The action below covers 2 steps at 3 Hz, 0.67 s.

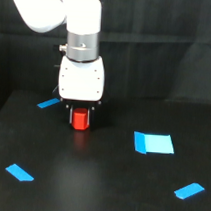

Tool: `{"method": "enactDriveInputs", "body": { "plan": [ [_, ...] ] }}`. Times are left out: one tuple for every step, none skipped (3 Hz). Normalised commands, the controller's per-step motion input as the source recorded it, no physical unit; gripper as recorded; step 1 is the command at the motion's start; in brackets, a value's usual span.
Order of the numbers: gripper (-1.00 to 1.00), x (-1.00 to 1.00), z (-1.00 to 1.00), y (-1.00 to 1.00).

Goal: Pick up the red object from the table

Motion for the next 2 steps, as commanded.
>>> {"method": "enactDriveInputs", "body": {
  "plan": [
    [-0.92,-0.06,1.00,-0.29],
    [-0.94,0.04,1.00,-0.19]
  ]
}}
